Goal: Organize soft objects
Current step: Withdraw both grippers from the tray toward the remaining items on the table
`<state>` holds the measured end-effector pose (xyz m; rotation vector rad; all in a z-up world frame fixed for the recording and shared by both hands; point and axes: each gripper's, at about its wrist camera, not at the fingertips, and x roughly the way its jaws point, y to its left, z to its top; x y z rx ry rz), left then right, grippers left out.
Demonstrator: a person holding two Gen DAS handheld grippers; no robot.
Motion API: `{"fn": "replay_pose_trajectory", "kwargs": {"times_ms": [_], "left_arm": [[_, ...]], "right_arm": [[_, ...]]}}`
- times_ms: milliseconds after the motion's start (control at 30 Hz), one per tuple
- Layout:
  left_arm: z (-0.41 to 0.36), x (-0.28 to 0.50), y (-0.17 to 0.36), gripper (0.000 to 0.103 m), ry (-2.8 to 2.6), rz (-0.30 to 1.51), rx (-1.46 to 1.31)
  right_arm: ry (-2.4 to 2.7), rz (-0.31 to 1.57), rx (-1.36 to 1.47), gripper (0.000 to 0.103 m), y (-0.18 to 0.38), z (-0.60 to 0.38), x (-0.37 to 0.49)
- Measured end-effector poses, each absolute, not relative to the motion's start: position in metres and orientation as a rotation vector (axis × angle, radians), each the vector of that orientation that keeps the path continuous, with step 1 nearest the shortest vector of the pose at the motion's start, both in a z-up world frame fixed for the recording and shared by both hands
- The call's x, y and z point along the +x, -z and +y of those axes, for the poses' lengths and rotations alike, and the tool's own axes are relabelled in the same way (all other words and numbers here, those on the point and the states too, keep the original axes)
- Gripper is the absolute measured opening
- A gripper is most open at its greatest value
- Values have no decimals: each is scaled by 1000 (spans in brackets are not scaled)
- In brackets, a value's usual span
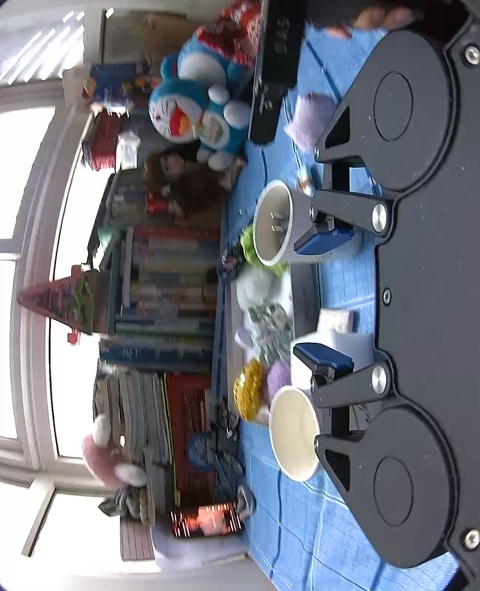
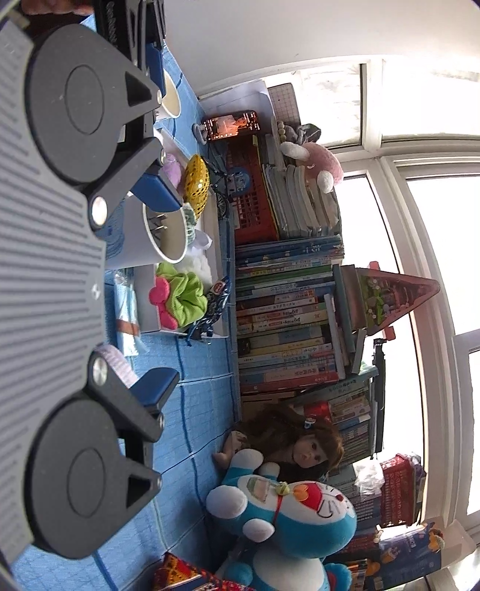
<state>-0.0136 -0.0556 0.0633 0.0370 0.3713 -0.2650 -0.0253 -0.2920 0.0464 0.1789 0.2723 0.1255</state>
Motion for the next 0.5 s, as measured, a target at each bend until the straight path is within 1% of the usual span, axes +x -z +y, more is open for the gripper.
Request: {"fn": "replay_pose_trajectory", "kwargs": {"times_ms": [400, 500], "left_arm": [[-80, 6, -30, 51, 145, 297, 121], [-80, 20, -26, 51, 135, 326, 113]], "right_arm": [[-112, 297, 201, 96, -31, -296, -28], [-107, 302, 212, 96, -29, -299, -28]]}}
